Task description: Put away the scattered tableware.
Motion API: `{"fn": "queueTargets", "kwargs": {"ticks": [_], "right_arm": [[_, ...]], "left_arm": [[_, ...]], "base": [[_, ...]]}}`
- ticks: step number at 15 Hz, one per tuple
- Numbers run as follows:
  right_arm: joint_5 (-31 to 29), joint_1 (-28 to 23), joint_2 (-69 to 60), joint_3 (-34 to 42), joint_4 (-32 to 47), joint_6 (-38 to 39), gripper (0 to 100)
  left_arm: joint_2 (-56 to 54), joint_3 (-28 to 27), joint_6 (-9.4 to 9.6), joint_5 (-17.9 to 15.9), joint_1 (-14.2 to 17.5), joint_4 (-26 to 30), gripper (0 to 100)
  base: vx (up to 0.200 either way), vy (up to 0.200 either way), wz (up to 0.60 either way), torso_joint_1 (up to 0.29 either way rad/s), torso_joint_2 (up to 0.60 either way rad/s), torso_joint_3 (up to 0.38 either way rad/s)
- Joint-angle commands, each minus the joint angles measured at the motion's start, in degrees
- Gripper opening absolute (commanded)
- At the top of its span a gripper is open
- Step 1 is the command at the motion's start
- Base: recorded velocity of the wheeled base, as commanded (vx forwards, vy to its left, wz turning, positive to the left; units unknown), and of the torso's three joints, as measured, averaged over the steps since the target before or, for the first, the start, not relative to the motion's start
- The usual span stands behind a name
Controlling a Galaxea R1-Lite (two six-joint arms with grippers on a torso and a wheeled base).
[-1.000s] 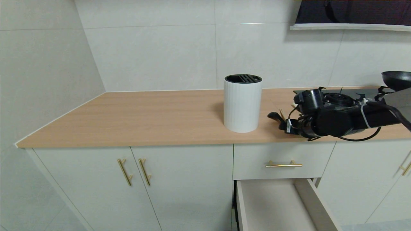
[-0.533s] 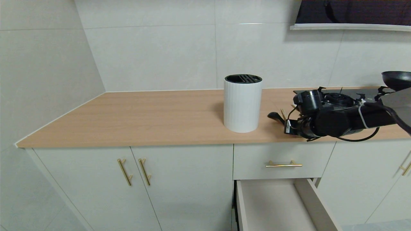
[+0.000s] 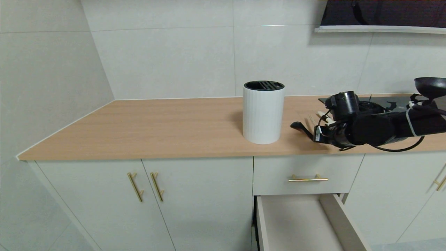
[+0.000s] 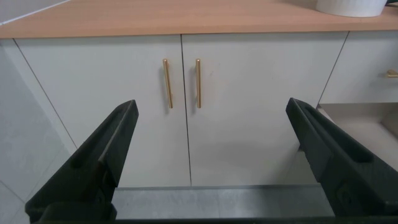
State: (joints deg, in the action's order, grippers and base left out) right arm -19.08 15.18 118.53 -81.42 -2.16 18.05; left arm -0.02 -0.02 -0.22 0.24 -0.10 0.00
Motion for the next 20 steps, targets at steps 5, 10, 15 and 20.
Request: {"fn": "queueTargets", "kwargs": {"ticks": [5,10,15,20], "right_arm": [[11.34,2.58,-33.54,15.42,13.41,1.02,0],[24.18,2.75,-40.48,14.71,32.74,-4.17,0],[28.75,2.75,-38.72,15.5,36.7,-8.65,0],[28.48,3.37,-35.65,16.47,36.52,-8.91,0]], "left_arm": [[0.02,0.02,-0.04,0.02,0.01,0.0,100],[0.02,0.02,-0.04,0.02,0.01,0.0,100],[0.02,0.02,-0.04,0.02,0.01,0.0,100],[0.02,0.02,-0.04,0.02,0.01,0.0,100]], "base": [[0.0,0.0,0.0,0.0,0.0,0.0],[0.0,0.0,0.0,0.0,0.0,0.0],[0.0,0.0,0.0,0.0,0.0,0.0],[0.0,0.0,0.0,0.0,0.0,0.0]]}}
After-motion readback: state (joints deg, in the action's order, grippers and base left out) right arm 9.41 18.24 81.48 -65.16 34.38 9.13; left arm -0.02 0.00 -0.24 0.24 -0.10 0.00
